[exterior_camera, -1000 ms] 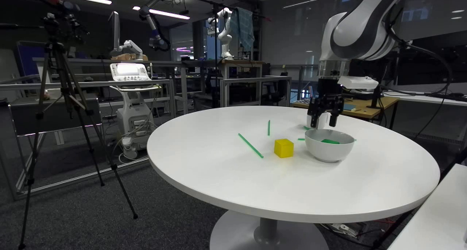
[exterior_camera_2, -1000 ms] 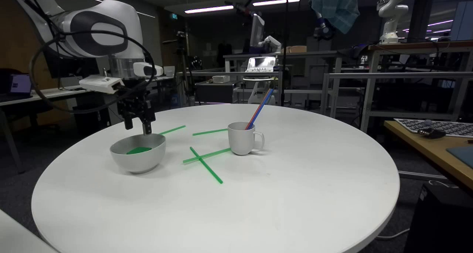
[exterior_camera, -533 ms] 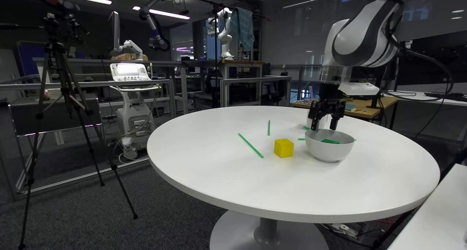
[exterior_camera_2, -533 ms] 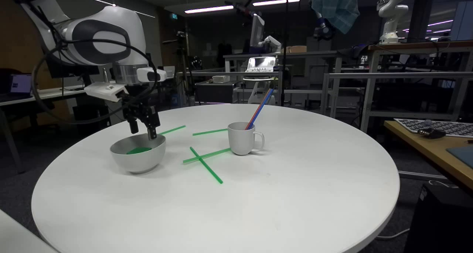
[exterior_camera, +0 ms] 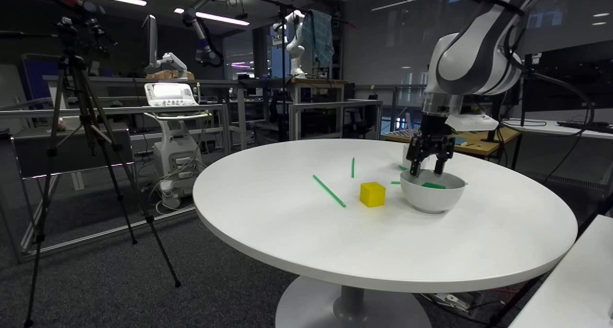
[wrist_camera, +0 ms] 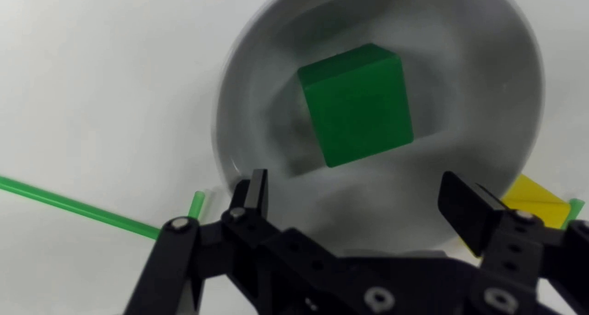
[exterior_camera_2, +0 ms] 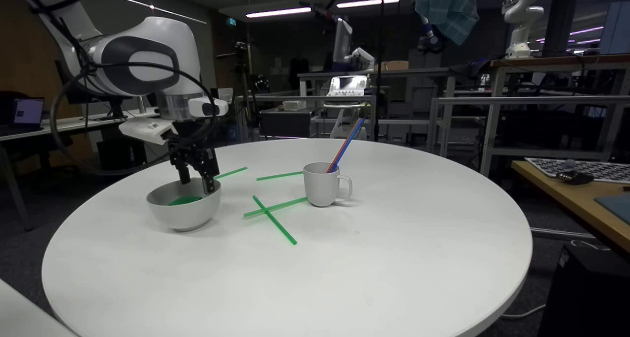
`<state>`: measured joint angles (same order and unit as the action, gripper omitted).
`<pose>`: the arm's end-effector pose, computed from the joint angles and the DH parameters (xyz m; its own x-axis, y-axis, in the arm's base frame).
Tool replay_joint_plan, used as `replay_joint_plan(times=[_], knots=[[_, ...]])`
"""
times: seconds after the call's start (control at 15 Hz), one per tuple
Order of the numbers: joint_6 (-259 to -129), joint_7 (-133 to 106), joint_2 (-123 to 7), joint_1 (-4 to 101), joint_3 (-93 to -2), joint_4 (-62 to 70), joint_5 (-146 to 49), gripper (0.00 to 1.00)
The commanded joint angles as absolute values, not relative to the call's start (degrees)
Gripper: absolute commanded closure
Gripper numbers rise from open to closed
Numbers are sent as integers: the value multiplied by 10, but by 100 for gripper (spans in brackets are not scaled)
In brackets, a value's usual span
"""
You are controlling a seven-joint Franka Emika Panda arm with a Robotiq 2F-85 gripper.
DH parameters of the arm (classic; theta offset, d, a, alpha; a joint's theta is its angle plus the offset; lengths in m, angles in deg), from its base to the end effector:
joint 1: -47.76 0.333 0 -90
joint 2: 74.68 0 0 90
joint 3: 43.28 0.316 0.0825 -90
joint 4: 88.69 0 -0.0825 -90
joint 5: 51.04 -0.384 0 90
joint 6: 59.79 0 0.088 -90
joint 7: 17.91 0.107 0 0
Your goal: Remove the green block from the bowl and put it on the table
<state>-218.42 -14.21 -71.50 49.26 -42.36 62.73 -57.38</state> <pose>0.4340 0.0137 0.2318 0.9900 -0.1251 0.0645 -0.1219 -0.9912 -0.0525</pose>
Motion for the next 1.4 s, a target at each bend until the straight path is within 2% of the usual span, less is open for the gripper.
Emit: replay_joint_plan(times=[0.0,1.33], knots=[[-2200,-170,-698,488,-417,630,-604,0],[-2191,-188,-694,488,-397,644,-672,0]])
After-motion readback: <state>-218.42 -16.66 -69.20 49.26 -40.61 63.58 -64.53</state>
